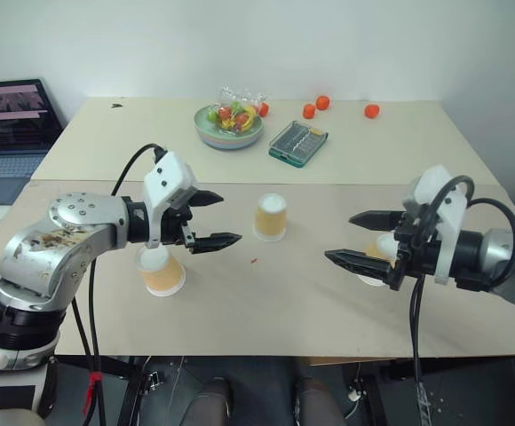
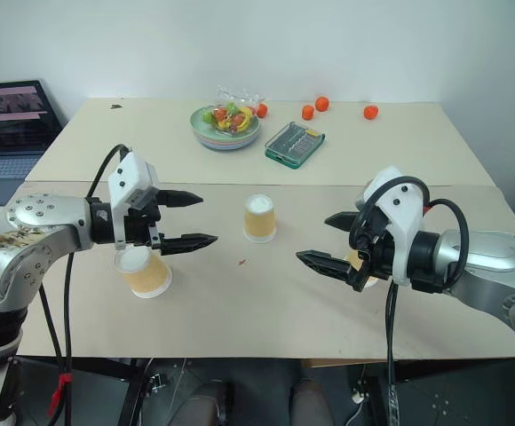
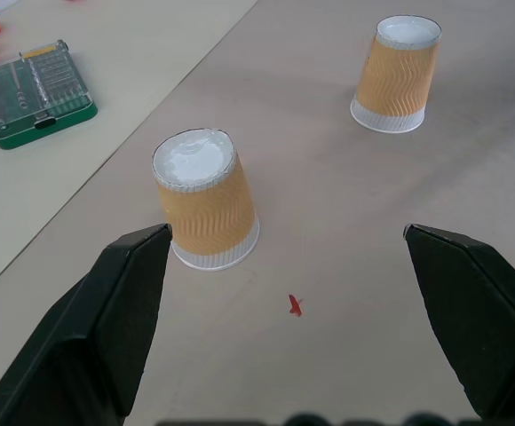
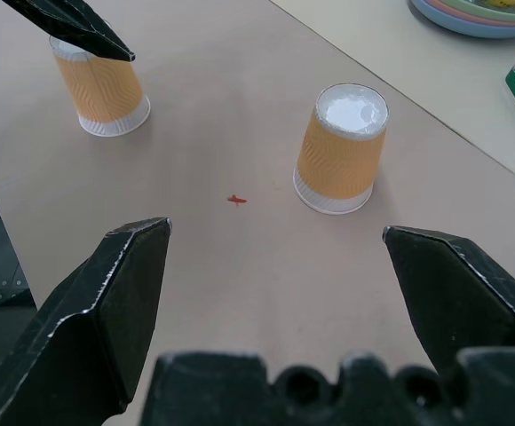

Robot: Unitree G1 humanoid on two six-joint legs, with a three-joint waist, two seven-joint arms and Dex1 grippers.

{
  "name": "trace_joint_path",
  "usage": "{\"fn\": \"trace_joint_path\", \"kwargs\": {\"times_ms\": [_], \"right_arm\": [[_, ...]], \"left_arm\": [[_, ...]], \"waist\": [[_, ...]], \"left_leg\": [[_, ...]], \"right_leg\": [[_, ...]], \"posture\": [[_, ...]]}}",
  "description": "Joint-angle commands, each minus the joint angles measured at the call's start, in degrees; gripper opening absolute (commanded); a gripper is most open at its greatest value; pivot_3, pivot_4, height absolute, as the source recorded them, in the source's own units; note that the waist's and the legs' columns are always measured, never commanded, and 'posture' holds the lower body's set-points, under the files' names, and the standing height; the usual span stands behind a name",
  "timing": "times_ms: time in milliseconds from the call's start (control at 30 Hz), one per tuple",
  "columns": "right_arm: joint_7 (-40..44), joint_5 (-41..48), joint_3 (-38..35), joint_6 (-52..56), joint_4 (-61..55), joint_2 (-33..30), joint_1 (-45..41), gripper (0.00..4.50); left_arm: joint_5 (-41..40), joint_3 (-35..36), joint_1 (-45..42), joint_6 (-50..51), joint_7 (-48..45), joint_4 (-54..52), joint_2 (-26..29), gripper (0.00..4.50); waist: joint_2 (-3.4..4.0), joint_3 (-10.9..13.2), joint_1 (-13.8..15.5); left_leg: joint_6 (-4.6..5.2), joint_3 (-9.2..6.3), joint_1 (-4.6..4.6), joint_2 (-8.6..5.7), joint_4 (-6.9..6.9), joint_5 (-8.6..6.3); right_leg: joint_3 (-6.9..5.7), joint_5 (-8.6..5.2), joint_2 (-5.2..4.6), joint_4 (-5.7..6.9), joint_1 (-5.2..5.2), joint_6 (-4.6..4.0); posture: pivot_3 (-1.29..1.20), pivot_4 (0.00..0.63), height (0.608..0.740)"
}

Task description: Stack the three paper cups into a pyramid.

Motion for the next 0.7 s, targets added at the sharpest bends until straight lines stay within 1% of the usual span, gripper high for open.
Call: {"fn": "trace_joint_path", "kwargs": {"times_ms": [33,100,167,267,400,567,700], "right_arm": [[-0.38,0.21,-3.55,-0.62,-1.02,-0.68,1.19,4.5],[0.03,0.01,-6.21,-0.02,-1.35,-1.52,4.06,4.5],[0.17,-0.4,-7.5,-0.45,-1.17,-1.88,5.13,4.5],[-0.84,-1.93,-6.44,-2.01,-0.13,-0.73,4.43,4.5],[-0.75,-3.43,-4.68,-2.59,0.35,0.33,3.53,4.5],[0.55,-5.02,-3.83,-3.04,0.49,0.39,3.89,4.5],[0.28,-6.51,-1.21,-3.61,0.53,1.9,1.82,4.5]], "left_arm": [[-0.09,2.16,-1.33,-0.45,0.4,0.14,0.44,4.47],[-0.47,2.73,-3.11,0.46,1.17,1.56,-0.04,4.47],[-1.03,3.5,-4.0,0.74,2.1,2.77,-1.06,4.47],[-0.39,3.18,-4.21,0.47,2.87,3.61,-1.64,4.47],[-1.51,4.45,-3.8,1.34,4.29,2.75,-2.8,4.47],[-1.13,4.61,-2.59,0.86,3.67,1.83,-1.73,4.47],[-0.82,4.41,-3.25,1.08,3.85,2.41,-1.41,4.47]], "waist": [[0.0,0.0,0.0],[0.0,0.0,0.13],[0.0,0.0,0.27],[0.0,0.0,0.04],[0.0,0.0,-0.21],[0.0,0.0,-0.1],[0.0,0.0,-0.13]], "left_leg": [[0.0,0.0,0.0,0.0,0.0,0.0],[0.0,0.0,-0.01,0.0,0.0,0.0],[0.0,0.0,-0.02,-0.01,0.01,0.0],[0.0,0.0,0.0,-0.01,0.05,0.0],[0.0,0.01,0.03,0.02,0.04,0.0],[0.0,0.01,0.0,0.0,0.04,0.0],[0.0,0.01,0.02,0.0,0.04,0.0]], "right_leg": [[0.0,0.0,0.0,0.0,0.0,0.0],[0.0,0.0,0.0,0.0,0.0,0.0],[-0.02,0.0,0.0,0.0,0.0,0.0],[-0.01,0.01,0.0,0.0,0.04,0.02],[0.0,0.01,0.02,0.03,0.02,0.01],[0.01,0.01,0.01,0.01,0.02,0.01],[0.01,0.01,0.01,0.03,0.02,0.01]], "posture": [[0.0,0.15,0.74],[0.0,0.15,0.74],[0.0,0.15,0.74],[0.0,0.15,0.74],[0.0,0.15,0.74],[0.0,0.15,0.74],[0.0,0.15,0.74]]}}
